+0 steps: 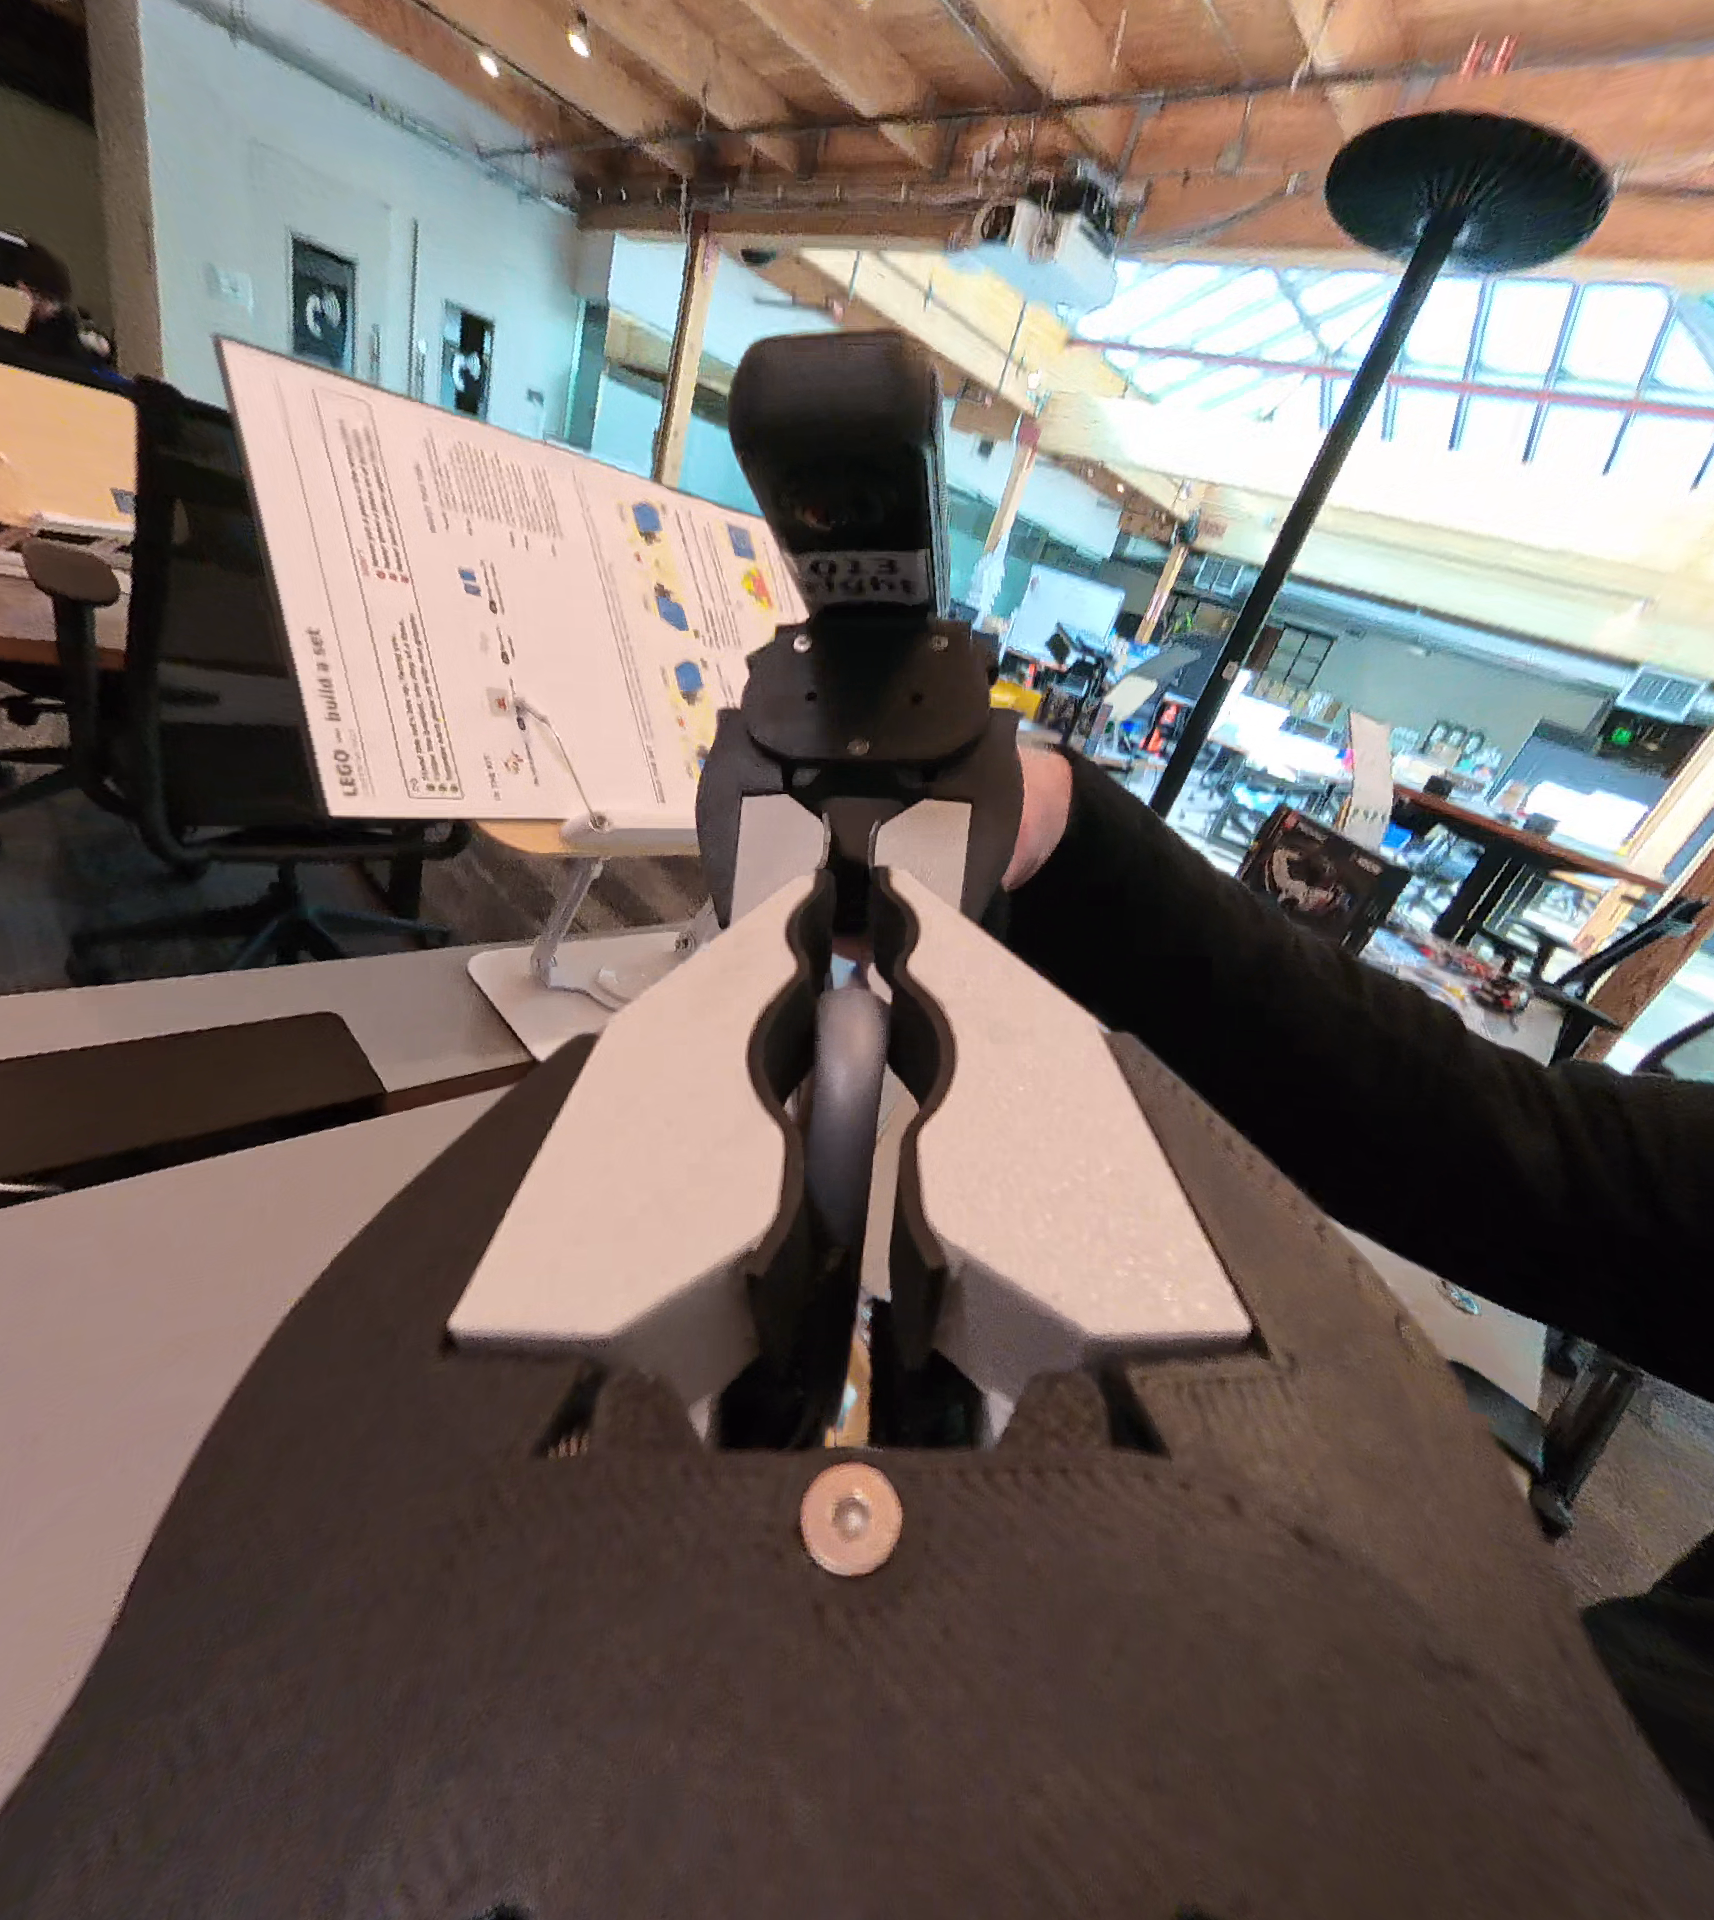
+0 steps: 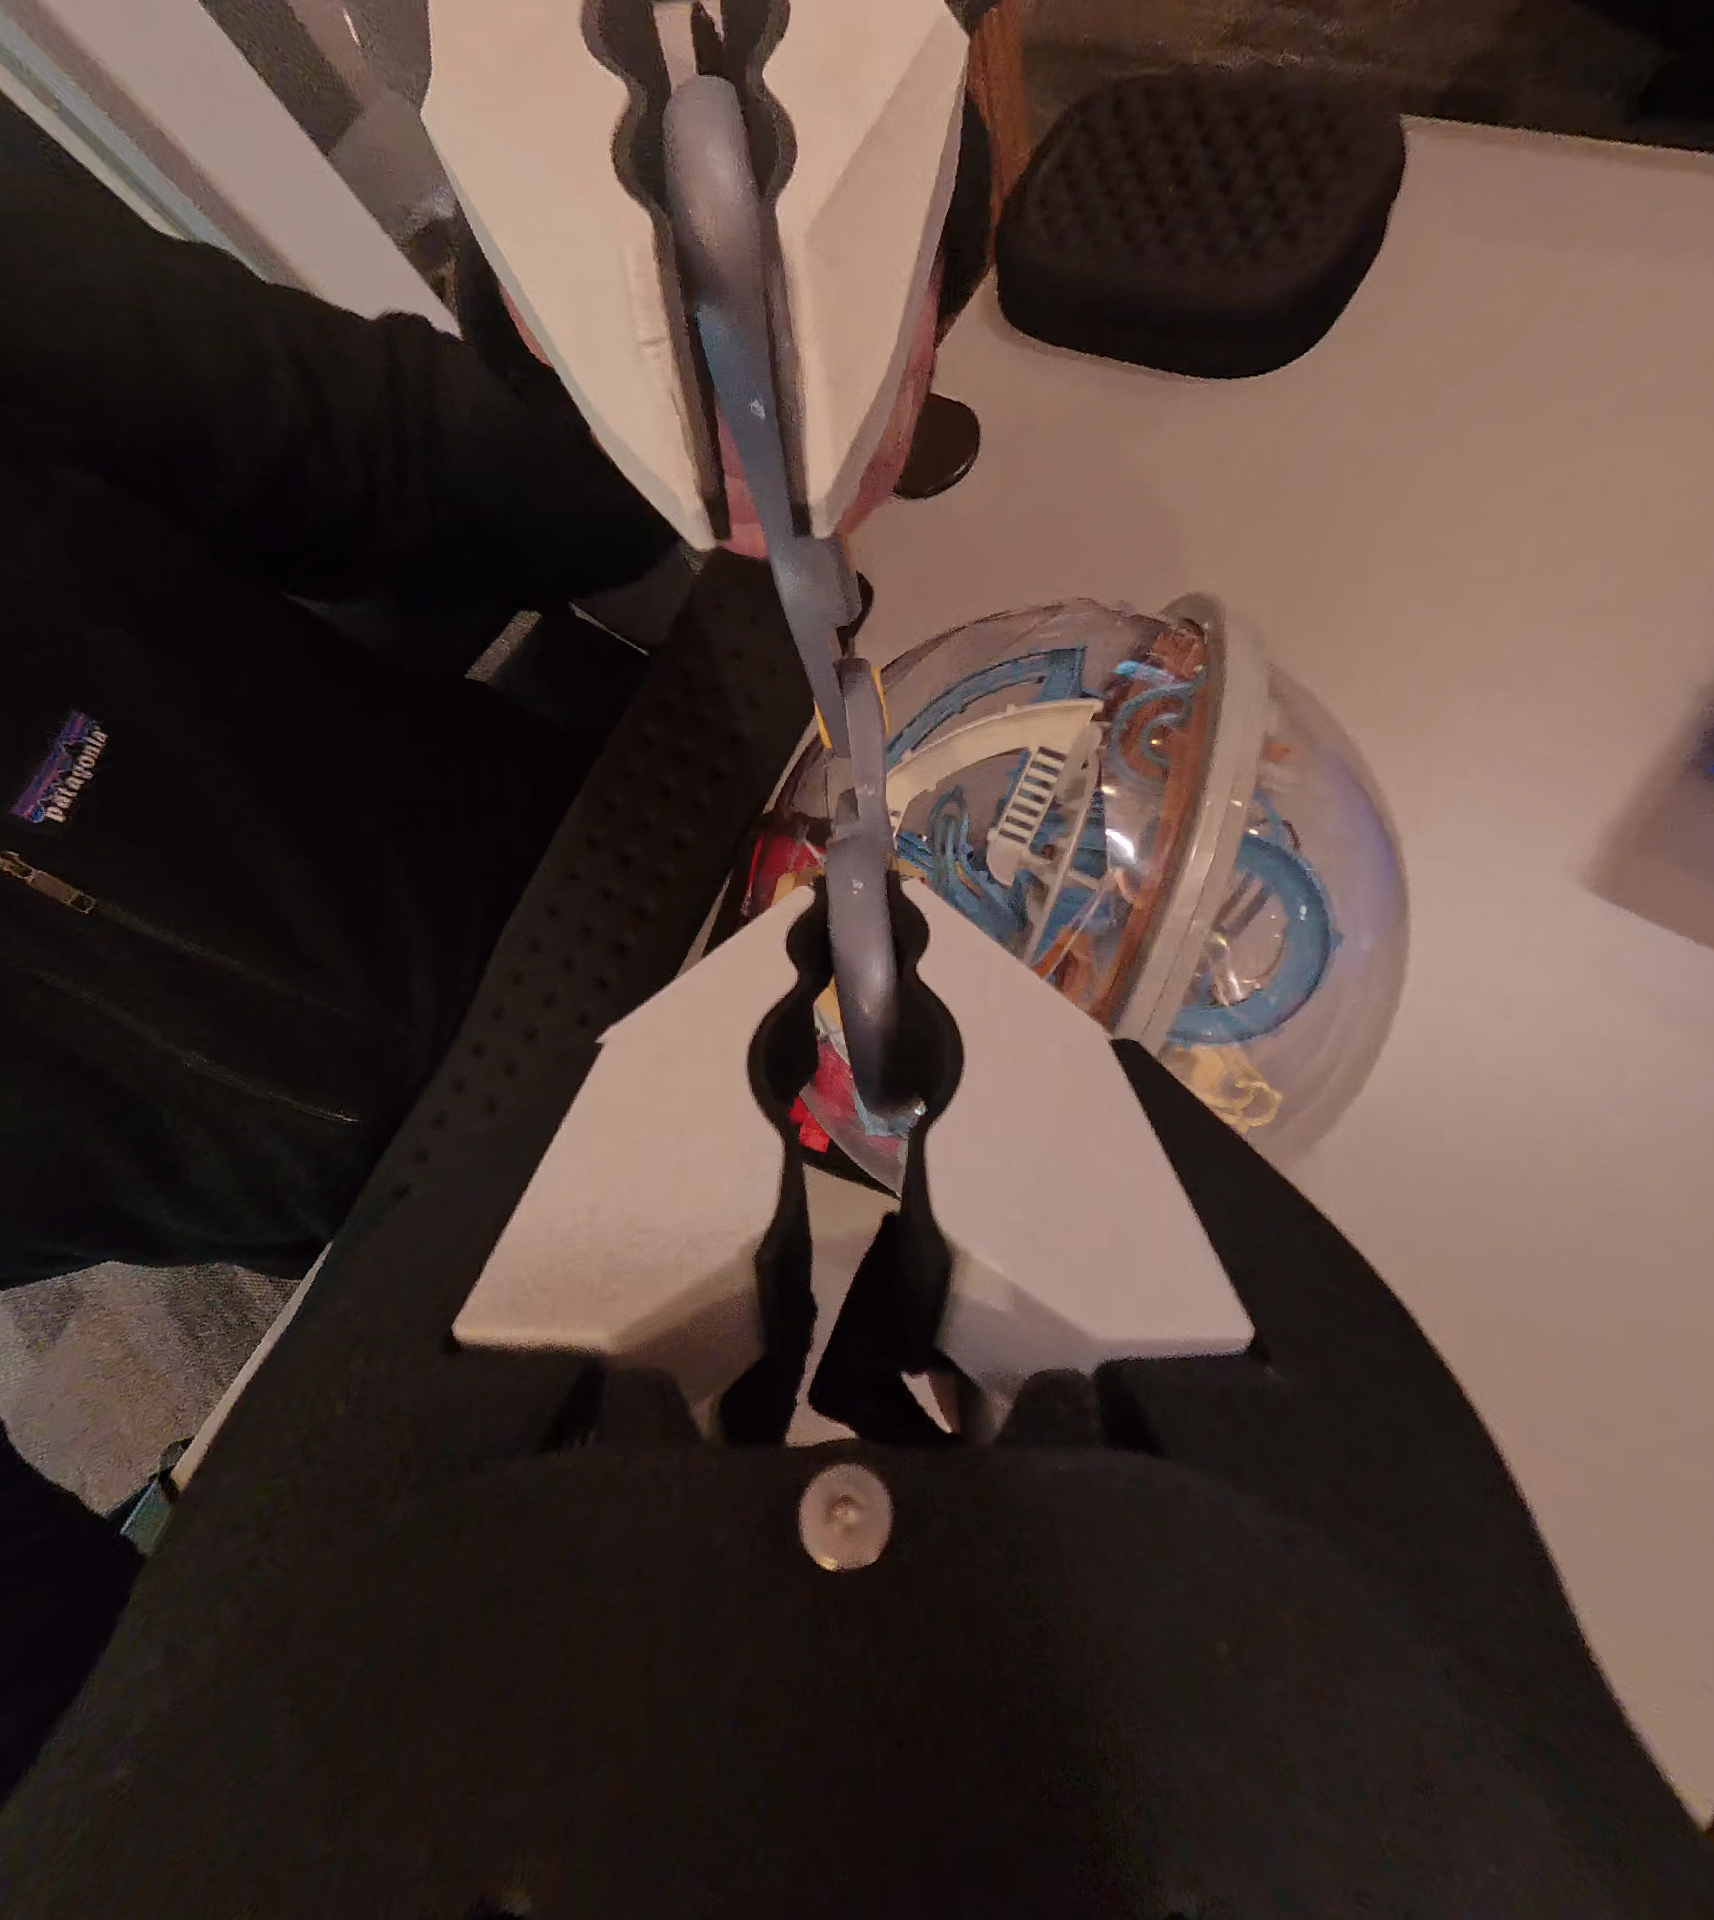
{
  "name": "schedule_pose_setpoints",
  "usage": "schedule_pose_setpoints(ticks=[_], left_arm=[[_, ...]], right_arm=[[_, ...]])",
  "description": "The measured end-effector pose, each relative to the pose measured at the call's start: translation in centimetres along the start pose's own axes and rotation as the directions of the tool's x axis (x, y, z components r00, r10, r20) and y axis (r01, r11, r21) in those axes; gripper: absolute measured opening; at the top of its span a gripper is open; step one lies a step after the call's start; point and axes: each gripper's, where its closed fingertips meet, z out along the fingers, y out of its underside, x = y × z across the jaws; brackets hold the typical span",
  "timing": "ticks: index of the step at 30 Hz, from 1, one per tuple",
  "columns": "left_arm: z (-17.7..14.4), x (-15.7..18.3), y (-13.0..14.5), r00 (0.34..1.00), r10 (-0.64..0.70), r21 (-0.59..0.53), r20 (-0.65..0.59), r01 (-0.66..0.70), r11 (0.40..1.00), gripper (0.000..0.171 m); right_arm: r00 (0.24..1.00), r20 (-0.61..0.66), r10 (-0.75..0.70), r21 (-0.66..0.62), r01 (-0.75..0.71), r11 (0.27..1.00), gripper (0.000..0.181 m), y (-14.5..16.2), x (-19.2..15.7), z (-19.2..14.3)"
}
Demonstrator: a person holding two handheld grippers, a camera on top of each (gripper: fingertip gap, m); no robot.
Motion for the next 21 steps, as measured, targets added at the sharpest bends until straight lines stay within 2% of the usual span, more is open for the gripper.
schedule_pose_setpoints(ticks=[4,9,21], left_arm=[[-0.6,-0.2,-0.2,1.000,0.026,0.053,0.011,-0.027,0.998,0.003],[-0.9,0.1,-0.4,0.999,0.027,0.118,-0.027,-0.024,0.993,0.003],[0.4,1.1,0.3,0.982,0.190,0.004,0.018,-0.190,0.982,0.003]], right_arm=[[1.000,0.022,0.002,-0.001,-0.002,1.000,0.005,-0.3,0.3,0.5],[0.999,-0.012,-0.044,-0.013,0.044,0.999,0.005,-1.1,0.2,1.0],[0.984,-0.131,-0.117,-0.085,0.107,0.991,0.004,-2.8,-0.2,1.0]])
